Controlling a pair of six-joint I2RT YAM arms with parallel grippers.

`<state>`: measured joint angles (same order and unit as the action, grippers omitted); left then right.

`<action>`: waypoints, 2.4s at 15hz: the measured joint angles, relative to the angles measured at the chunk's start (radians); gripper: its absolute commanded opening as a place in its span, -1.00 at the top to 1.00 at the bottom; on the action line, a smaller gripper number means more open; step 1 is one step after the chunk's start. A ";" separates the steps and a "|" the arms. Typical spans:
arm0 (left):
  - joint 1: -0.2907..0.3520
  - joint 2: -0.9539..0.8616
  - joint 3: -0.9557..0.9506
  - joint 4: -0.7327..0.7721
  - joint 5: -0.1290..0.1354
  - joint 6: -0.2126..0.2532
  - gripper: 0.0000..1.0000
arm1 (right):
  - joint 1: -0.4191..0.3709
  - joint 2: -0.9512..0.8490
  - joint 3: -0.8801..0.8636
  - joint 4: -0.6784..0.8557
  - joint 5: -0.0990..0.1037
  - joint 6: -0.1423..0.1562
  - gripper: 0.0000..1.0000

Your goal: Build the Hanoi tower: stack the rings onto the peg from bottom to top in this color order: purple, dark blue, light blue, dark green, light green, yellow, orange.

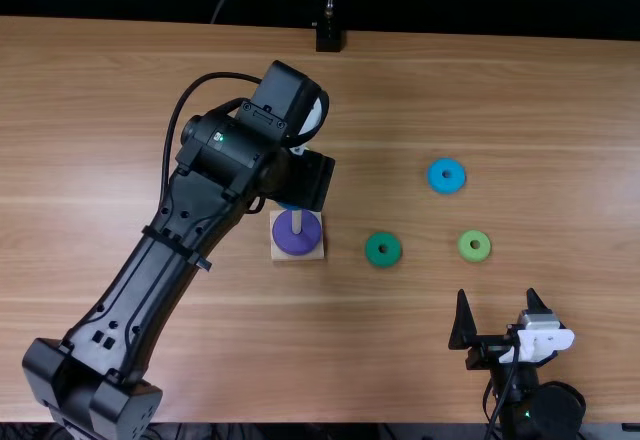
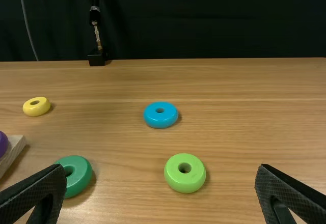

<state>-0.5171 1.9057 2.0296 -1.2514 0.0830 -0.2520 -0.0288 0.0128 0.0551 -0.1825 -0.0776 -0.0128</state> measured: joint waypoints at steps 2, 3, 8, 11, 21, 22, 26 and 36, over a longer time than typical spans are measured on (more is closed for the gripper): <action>0.000 0.001 -0.003 0.005 0.000 0.000 1.00 | 0.000 0.000 0.000 0.000 0.000 0.000 -1.00; 0.000 0.001 -0.012 0.011 0.000 0.000 1.00 | 0.000 0.000 0.000 0.000 0.000 0.000 -1.00; 0.000 0.003 -0.042 0.009 0.000 0.000 1.00 | 0.000 0.000 0.000 0.000 0.000 0.000 -1.00; 0.000 0.005 -0.042 0.008 0.000 0.000 1.00 | 0.000 0.000 0.000 0.000 0.000 0.000 -1.00; -0.008 0.058 -0.042 0.010 -0.001 0.000 0.89 | 0.000 0.000 0.000 0.001 0.000 0.000 -1.00; -0.007 0.061 -0.042 0.012 0.000 0.000 0.43 | 0.000 0.000 0.000 0.000 0.000 0.000 -1.00; -0.008 0.067 -0.042 0.008 0.003 0.001 -1.00 | 0.000 0.000 0.000 0.000 0.000 0.000 -1.00; 0.001 0.070 -0.058 0.137 0.007 0.001 -1.00 | 0.000 0.000 0.000 0.000 0.000 0.000 -1.00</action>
<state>-0.5159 1.9755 1.9720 -1.1145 0.0898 -0.2512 -0.0288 0.0128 0.0547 -0.1822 -0.0780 -0.0128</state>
